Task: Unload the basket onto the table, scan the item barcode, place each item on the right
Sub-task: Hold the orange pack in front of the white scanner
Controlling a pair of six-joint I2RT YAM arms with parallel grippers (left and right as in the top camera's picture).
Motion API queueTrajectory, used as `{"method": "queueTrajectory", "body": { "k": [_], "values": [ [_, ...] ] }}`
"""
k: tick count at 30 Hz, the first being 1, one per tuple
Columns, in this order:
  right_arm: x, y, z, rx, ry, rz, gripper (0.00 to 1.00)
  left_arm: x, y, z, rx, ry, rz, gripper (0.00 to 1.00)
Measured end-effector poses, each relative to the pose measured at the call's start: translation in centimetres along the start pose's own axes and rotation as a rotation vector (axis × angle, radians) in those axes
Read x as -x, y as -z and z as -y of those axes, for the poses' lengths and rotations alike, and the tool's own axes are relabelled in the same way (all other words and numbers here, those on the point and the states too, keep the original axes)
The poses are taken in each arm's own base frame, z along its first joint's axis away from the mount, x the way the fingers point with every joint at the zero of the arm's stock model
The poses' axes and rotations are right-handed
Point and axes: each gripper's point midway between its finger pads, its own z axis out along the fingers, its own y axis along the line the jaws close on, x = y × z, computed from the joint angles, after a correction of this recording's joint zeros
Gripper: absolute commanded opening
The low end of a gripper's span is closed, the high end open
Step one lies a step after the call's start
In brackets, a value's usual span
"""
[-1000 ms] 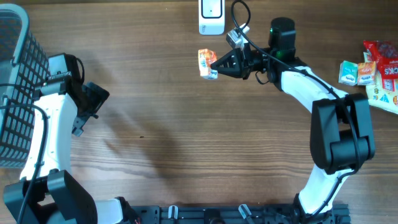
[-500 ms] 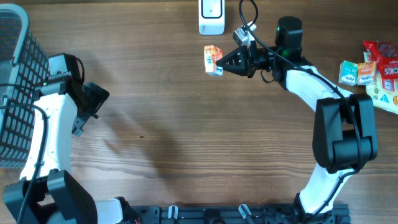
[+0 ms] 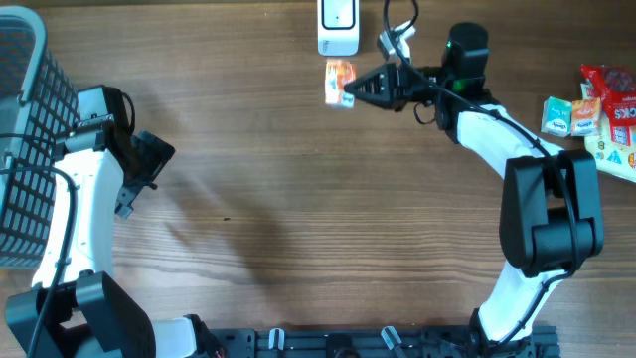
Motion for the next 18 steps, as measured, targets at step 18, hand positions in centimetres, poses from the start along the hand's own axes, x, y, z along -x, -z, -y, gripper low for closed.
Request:
{"method": "queueTrajectory", "body": {
  "k": [18],
  "values": [
    [6.2,8.3,8.0,-1.23,0.24,0.356,0.05,0.0,0.0,0.0,0.0,0.0,0.0,1.0]
  ]
}}
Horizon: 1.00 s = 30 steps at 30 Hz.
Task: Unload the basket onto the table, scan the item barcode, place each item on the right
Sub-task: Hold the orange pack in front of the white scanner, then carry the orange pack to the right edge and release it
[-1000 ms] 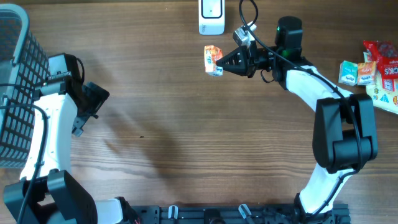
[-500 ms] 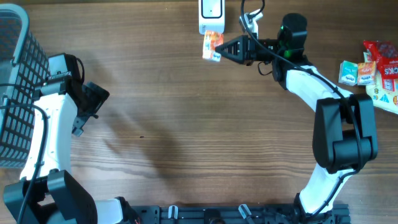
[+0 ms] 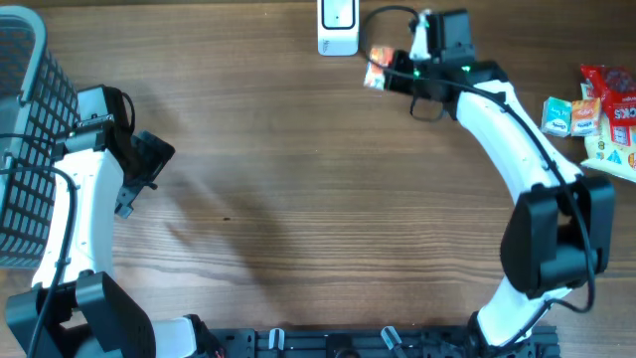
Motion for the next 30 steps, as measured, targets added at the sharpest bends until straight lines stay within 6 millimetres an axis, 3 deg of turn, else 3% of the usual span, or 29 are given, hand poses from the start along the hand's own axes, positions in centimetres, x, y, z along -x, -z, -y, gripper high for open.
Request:
{"method": "queueTrajectory", "body": {
  "k": [4,7,11,15,21,28,30],
  "values": [
    [4.6,1.4,-1.6,-0.185,0.299,0.222,0.05,0.0,0.0,0.0,0.0,0.0,0.0,1.0],
    [7.7,2.6,-4.2,-0.262,0.486,0.386,0.05,0.0,0.0,0.0,0.0,0.002,0.0,1.0],
    [11.7,4.3,-7.0,-0.313,0.593,0.601,0.05,0.0,0.0,0.0,0.0,0.002,-0.001,1.0],
    [13.5,3.5,-7.2,-0.353,0.609,0.72,0.05,0.0,0.0,0.0,0.0,0.003,-0.001,1.0],
    [12.9,-1.6,-6.7,-0.431,0.73,0.78,0.05,0.0,0.0,0.0,0.0,0.003,0.0,1.0],
    [8.7,-8.3,-6.8,-0.588,1.195,0.659,0.05,0.0,0.0,0.0,0.0,0.003,-0.001,1.0],
    [8.1,-8.9,-7.3,-0.587,1.26,0.646,0.05,0.0,0.0,0.0,0.0,0.003,0.0,1.0]
  ]
}}
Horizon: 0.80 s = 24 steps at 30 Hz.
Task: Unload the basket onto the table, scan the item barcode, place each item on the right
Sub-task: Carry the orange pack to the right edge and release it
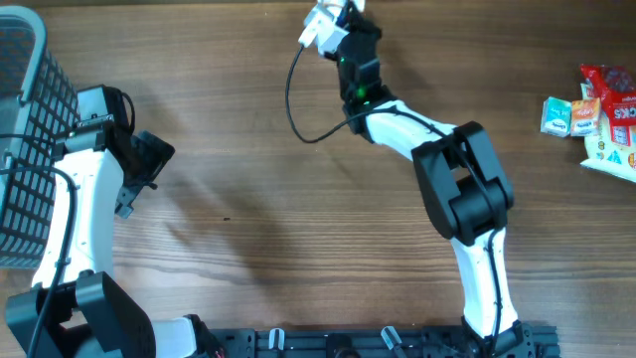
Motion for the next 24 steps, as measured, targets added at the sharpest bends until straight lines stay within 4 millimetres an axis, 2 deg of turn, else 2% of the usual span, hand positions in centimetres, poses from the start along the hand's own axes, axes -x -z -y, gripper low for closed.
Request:
{"method": "queueTrajectory", "body": {
  "k": [4,7,11,13,16,17,19,22,24],
  "values": [
    [0.7,0.0,-0.3,0.014,0.058,0.038,0.04,0.0,0.0,0.0,0.0,0.0,0.0,1.0],
    [0.6,0.1,-0.9,0.038,0.084,0.038,0.05,0.0,0.0,0.0,0.0,0.0,0.0,1.0],
    [0.6,0.0,-0.7,0.032,0.082,0.036,0.04,0.0,0.0,0.0,0.0,0.0,0.0,1.0],
    [0.7,0.0,0.4,-0.014,0.066,0.036,0.04,0.0,0.0,0.0,0.0,0.0,0.001,1.0],
    [-0.1,-0.1,3.9,-0.152,0.017,0.0,0.04,0.0,0.0,0.0,0.0,0.0,0.001,1.0],
    [-1.0,-0.1,4.7,-0.183,0.008,-0.032,0.04,0.0,0.0,0.0,0.0,0.0,0.001,1.0],
    [-4.0,-0.3,6.6,-0.246,-0.007,-0.136,0.04,0.0,0.0,0.0,0.0,0.0,0.0,1.0],
    [-11.8,-0.1,9.5,-0.34,-0.051,-0.383,0.04,0.0,0.0,0.0,0.0,0.0,0.0,1.0],
    [-18.0,0.9,11.2,-0.411,-0.117,-0.574,0.04,0.0,0.0,0.0,0.0,0.0,0.001,1.0]
  ]
}}
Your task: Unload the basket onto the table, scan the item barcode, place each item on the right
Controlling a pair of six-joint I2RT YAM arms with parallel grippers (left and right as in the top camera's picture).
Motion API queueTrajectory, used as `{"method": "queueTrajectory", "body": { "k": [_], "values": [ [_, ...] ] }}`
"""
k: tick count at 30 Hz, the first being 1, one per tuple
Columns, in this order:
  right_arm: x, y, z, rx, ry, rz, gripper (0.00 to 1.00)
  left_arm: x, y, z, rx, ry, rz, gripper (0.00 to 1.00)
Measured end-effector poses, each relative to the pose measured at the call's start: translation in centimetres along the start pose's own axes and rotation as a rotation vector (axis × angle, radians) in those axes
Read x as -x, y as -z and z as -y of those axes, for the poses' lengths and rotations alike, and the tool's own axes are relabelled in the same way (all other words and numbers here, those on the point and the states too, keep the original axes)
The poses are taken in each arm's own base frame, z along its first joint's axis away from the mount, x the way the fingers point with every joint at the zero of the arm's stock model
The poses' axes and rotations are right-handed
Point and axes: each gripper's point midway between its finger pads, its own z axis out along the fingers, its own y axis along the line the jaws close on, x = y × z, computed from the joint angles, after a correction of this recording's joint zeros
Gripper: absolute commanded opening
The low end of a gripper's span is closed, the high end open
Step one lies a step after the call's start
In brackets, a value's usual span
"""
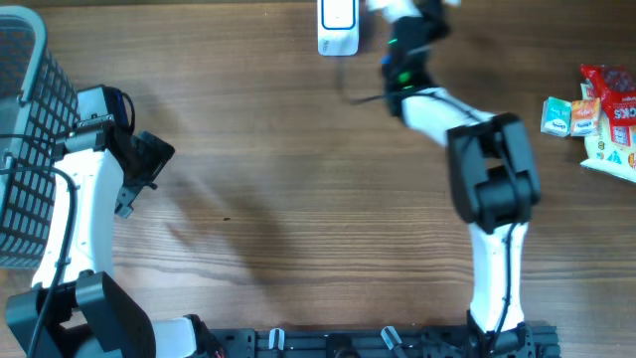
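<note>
The white barcode scanner (338, 26) stands at the table's far edge. My right arm reaches up to that edge just right of the scanner, its wrist (405, 45) showing a green light. The right gripper (397, 10) is a blur at the top of the frame, so its jaws cannot be made out. The item, a small orange packet, does not show in this view. My left gripper (149, 161) hangs over the left side of the table, far from the scanner, with nothing in it that I can see.
A grey wire basket (20, 129) stands at the left edge. Several snack packets (601, 114) lie at the right edge. The right arm's base is at the near edge (492, 318).
The right wrist was over the scanner, hiding it. It is now to the scanner's right and the scanner shows in full. The left arm has not moved.
First my right gripper held the orange packet just below the scanner. Then the packet was to the scanner's right. Later the wrist covered the scanner and the packet was hidden. Now the wrist is right of the scanner, the packet still unseen.
</note>
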Motion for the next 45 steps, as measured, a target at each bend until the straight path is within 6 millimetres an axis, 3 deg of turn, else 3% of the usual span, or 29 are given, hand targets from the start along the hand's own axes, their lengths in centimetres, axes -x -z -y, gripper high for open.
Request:
{"method": "queueTrajectory", "body": {
  "k": [1,2,6,10,11,12,13,15,17,19,36,40,45],
  "values": [
    [-4.6,-2.2,2.0,-0.069,0.007,-0.152,0.04,0.0,0.0,0.0,0.0,0.0,-0.001,1.0],
    [-8.0,-3.4,3.2,-0.111,0.012,-0.264,0.04,0.0,0.0,0.0,0.001,0.0,-0.001,1.0],
    [-17.4,-5.1,7.5,-0.267,0.009,-0.557,0.04,0.0,0.0,0.0,0.0,0.0,-0.001,1.0],
    [-22.7,-5.4,10.6,-0.373,0.021,-0.713,0.05,0.0,0.0,0.0,0.0,0.0,0.0,1.0],
    [-23.4,-5.3,11.1,-0.392,0.023,-0.735,0.11,0.0,0.0,0.0,0.0,0.0,-0.001,1.0],
    [-23.8,-5.2,11.5,-0.409,0.021,-0.751,0.19,0.0,0.0,0.0,0.0,0.0,-0.001,1.0],
    [-24.3,-5.1,11.9,-0.429,0.018,-0.767,0.41,0.0,0.0,0.0,0.001,0.0,-0.001,1.0],
    [-24.7,-4.9,12.4,-0.456,0.009,-0.784,0.7,0.0,0.0,0.0,0.0,0.0,-0.001,1.0],
    [-24.8,-4.7,12.5,-0.465,0.008,-0.791,0.88,0.0,0.0,0.0,0.001,0.0,-0.001,1.0],
    [-24.7,-4.7,12.5,-0.467,0.01,-0.792,1.0,0.0,0.0,0.0,0.0,0.0,0.0,1.0],
    [-24.7,-4.6,12.3,-0.464,0.017,-0.794,1.0,0.0,0.0,0.0,0.001,0.0,-0.001,1.0],
    [-23.9,-4.4,11.8,-0.452,0.018,-0.778,0.99,0.0,0.0,0.0,0.001,0.0,-0.001,1.0],
    [-21.5,-3.8,11.9,-0.438,0.004,-0.74,0.98,0.0,0.0,0.0,0.001,0.0,-0.001,1.0]
  ]
}}
